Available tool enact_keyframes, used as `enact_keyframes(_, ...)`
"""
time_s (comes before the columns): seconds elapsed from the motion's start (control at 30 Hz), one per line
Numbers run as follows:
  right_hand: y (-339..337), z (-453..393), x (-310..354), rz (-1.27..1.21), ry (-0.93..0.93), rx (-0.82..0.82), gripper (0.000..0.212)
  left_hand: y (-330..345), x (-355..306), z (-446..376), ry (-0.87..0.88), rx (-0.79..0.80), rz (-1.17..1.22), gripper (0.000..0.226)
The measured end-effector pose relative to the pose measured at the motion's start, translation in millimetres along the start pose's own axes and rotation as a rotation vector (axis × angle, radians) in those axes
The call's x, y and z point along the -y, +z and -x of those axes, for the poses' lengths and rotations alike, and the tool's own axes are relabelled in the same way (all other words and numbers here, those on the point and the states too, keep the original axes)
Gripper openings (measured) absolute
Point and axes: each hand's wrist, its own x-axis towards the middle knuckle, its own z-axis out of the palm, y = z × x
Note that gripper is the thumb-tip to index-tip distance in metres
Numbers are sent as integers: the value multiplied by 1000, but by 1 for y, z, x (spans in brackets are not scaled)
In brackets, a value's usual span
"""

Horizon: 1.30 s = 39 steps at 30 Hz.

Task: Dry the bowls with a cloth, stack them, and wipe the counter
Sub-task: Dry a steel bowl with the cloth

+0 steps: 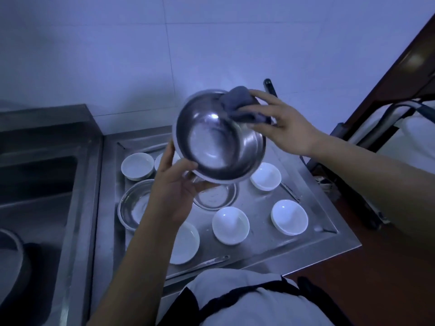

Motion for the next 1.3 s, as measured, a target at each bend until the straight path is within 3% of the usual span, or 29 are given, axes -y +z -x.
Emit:
enact_keyframes(0.13,35,8,15,-341,176,-230,32,1,-15,0,129,-68,52,75)
enact_keyframes(0.3,97,26,53,-562,338,-435,22,3,-14,-5,207,-144,119,82)
enact_keyframes(0.43,116,45,70,-634,425,-328,25,-3,-4,-8,216,-174,85,86)
enact_keyframes(0.57,109,64,61,-1064,643,-202,17,-13,-1,-10,205,-158,58,85)
enact_keyframes(0.67,97,79,42,-1198,856,-251,21,-21,0,-9,164,-149,92,83)
enact_keyframes(0.83,73,94,15,-1184,1051,-473,32,-19,13,-3,85,-19,19,72)
enact_keyframes(0.93,54,97,15,-1134,974,-584,32,-6,23,3,42,52,-46,67)
enact_keyframes(1.13,44,107,37,-995,783,-635,23,12,33,9,-29,82,-93,65)
enact_keyframes(1.3,51,115,30,-887,848,-708,21,10,44,11,-123,94,-104,66)
